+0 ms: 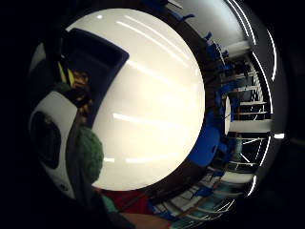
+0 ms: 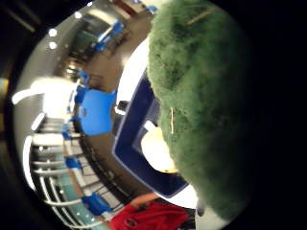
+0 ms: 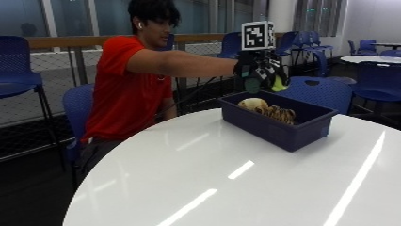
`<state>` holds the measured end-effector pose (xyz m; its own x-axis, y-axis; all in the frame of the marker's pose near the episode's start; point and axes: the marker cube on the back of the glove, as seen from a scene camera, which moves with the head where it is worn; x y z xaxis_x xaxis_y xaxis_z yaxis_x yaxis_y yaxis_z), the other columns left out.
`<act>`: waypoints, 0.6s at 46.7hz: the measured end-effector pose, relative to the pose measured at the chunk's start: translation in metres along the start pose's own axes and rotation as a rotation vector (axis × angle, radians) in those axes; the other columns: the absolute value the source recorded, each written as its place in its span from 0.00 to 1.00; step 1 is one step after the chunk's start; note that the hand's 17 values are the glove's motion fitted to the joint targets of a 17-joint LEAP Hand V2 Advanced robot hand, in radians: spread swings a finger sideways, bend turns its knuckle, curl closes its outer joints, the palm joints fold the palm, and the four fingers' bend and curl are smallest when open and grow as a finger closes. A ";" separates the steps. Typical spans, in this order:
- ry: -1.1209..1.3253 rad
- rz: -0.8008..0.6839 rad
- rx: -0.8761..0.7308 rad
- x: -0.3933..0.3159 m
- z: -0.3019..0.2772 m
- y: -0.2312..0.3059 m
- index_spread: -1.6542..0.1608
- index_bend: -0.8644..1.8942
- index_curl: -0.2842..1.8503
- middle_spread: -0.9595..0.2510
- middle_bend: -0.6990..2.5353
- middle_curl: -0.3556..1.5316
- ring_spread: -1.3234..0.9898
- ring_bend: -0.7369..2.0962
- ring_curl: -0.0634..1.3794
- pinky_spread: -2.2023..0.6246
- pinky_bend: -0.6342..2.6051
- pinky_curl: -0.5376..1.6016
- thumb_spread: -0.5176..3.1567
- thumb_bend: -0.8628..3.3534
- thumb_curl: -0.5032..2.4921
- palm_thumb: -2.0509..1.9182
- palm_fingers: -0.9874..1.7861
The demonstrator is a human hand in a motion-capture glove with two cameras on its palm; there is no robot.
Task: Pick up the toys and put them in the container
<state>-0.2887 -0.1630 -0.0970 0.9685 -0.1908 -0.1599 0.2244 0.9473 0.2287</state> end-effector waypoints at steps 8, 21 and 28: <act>-0.059 -0.080 0.018 -0.045 -0.006 -0.007 0.62 0.38 0.57 0.48 0.29 0.34 0.38 0.64 0.43 0.62 0.52 0.45 0.32 0.21 0.47 0.68 0.72; -0.038 -0.186 -0.208 -0.066 0.018 -0.002 0.62 0.39 0.59 0.62 0.24 0.30 0.43 0.56 0.41 0.68 0.53 0.48 0.40 0.19 0.44 0.62 0.42; -0.092 -0.127 -0.236 -0.056 0.019 0.003 0.64 0.33 0.49 0.72 0.26 0.31 0.52 0.42 0.30 0.75 0.58 0.46 0.44 0.19 0.39 0.56 0.27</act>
<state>-0.3398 -0.1546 -0.0687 0.9423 -0.3244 -0.0827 0.3239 0.9459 -0.0198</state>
